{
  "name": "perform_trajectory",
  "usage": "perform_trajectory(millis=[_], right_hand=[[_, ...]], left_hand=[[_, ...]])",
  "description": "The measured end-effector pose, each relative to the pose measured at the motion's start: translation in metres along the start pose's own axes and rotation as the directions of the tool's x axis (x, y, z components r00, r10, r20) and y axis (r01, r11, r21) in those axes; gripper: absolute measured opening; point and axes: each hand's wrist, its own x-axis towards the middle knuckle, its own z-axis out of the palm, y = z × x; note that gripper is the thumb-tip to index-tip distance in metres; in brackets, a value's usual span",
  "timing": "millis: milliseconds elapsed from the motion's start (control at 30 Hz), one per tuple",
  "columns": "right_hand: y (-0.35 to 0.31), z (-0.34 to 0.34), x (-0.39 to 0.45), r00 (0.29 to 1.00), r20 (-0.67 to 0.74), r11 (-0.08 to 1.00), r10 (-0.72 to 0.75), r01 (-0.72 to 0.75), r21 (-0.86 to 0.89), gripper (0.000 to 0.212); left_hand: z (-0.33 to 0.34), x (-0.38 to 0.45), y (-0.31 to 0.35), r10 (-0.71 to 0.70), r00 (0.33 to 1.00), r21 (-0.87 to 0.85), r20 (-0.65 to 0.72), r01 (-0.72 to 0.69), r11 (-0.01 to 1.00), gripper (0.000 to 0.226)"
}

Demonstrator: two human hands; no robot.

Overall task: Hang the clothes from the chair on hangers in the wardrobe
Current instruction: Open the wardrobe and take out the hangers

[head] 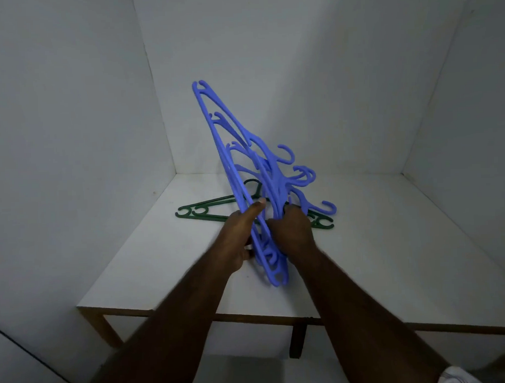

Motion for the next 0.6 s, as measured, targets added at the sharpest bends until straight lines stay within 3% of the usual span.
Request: perform_trajectory(millis=[67,167,267,367,433,500,600], right_hand=[[0.005,0.001,-0.002,1.000,0.004,1.000,-0.013,0.013,0.020,0.020],[0.012,-0.004,-0.007,0.998,0.067,1.000,0.008,-0.009,0.013,0.029],[0.019,-0.020,-0.009,0.996,0.061,0.998,0.069,-0.068,-0.015,0.038],[0.024,-0.041,-0.002,0.989,-0.010,0.979,0.149,-0.146,0.141,0.031],[0.032,-0.052,0.007,0.983,-0.096,0.986,0.157,-0.151,0.067,0.022],[0.045,-0.060,0.016,0.978,-0.161,0.986,0.132,-0.146,-0.082,0.029],[0.062,-0.063,0.019,0.995,-0.058,0.953,0.082,-0.095,-0.288,0.028]], left_hand=[[0.004,0.006,-0.002,0.012,0.999,0.017,-0.041,-0.011,1.000,0.026],[0.006,0.015,-0.010,0.047,0.997,0.039,-0.063,-0.045,0.998,0.007],[0.006,0.019,-0.014,0.039,0.999,0.048,-0.031,-0.037,0.998,0.009],[0.004,0.021,-0.014,0.042,0.999,0.085,-0.001,-0.041,0.995,0.021],[0.004,0.023,-0.014,0.037,0.999,0.112,0.003,-0.037,0.993,0.027],[0.004,0.026,-0.014,0.021,1.000,0.108,-0.008,-0.020,0.994,0.028],[0.007,0.031,-0.017,-0.006,1.000,0.071,-0.019,0.007,0.997,0.016]])
